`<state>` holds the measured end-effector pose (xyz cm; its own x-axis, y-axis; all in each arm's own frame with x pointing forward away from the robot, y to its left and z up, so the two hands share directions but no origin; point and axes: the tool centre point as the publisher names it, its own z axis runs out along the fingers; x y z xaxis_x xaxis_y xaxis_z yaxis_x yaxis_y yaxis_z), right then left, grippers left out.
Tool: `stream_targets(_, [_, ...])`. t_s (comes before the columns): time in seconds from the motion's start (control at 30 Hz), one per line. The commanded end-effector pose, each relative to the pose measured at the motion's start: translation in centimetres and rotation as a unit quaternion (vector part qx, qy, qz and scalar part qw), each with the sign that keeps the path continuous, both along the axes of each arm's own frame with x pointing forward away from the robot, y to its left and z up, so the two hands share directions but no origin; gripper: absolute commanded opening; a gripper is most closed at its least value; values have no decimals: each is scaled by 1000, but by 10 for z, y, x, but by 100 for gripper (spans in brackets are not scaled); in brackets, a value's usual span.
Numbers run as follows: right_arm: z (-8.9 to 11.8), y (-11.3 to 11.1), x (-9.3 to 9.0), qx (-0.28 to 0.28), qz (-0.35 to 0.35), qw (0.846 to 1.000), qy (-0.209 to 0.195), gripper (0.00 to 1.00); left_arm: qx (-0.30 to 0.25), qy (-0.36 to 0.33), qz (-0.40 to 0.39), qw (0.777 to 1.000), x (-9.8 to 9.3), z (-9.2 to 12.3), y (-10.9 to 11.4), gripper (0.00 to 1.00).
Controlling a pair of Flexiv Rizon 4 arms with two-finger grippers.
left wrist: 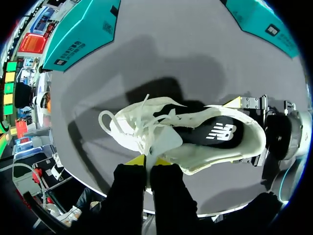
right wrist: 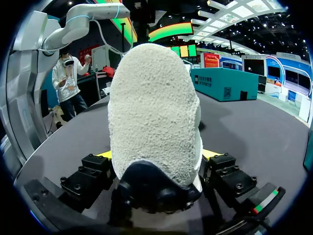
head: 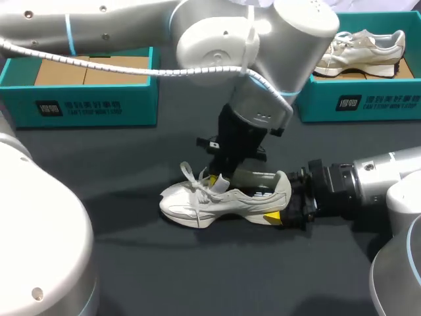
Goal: Take the shoe out of the shoebox, open the shoe tongue, remove and reinsert the insole, then place the shoe into the shoebox
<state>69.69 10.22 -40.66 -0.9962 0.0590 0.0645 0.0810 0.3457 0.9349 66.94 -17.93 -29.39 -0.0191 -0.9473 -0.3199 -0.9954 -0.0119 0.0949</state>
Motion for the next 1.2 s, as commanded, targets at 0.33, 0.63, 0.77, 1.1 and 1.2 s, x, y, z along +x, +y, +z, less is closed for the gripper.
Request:
stream_targets(0.33, [0,1,-1,-2,0,1000,1,0,-174,-2,47,984,2,-1,66,0])
stream_targets(0.63, [0,1,-1,-2,0,1000,1,0,-177,13,60,982,4,-17,74,3])
stream_targets(0.77, [0,1,-1,-2,0,1000,1,0,-173,31,68,982,4,-29,76,16])
stream_targets(1.1, [0,1,-1,-2,0,1000,1,0,-167,46,77,982,1,-40,81,39])
stream_targets(1.2, [0,1,-1,-2,0,1000,1,0,-160,47,77,983,0,-41,83,41])
